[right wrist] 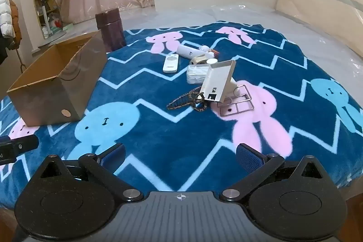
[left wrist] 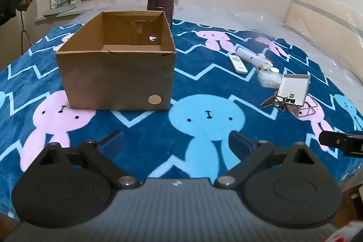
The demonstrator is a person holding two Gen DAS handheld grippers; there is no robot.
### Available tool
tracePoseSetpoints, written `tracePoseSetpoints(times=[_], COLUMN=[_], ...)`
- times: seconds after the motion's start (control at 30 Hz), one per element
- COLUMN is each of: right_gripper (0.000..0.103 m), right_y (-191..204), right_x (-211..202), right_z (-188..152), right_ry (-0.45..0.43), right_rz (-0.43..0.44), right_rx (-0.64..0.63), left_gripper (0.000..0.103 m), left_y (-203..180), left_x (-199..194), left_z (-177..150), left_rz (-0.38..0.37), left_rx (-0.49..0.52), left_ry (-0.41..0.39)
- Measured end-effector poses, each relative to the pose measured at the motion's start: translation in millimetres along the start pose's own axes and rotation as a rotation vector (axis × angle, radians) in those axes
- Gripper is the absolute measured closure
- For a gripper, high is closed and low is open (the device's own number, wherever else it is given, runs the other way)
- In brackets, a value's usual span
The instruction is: Organize rigid objects
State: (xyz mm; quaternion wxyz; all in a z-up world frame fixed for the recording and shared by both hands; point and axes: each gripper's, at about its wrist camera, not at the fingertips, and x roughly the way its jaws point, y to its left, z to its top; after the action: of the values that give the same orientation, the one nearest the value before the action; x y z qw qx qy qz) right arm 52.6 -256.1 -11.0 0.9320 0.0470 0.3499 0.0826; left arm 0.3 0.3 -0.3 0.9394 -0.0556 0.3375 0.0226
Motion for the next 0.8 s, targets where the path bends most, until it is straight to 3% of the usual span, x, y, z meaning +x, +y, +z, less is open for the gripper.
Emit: tracePoseSetpoints(times=[0.8], right_gripper=[0.002], right_y=[-6.8], right_x=[1.8], right_z=[-2.1], right_ry=[0.000], right_rz=[-0.007], right_rx=[0.008], left_gripper=[0.010], left_y=[-4.1], left_x=[2.8], left_z=[-0.7], left_rz=[-0.004], left_rx=[0.003], left_ry=[-0.007])
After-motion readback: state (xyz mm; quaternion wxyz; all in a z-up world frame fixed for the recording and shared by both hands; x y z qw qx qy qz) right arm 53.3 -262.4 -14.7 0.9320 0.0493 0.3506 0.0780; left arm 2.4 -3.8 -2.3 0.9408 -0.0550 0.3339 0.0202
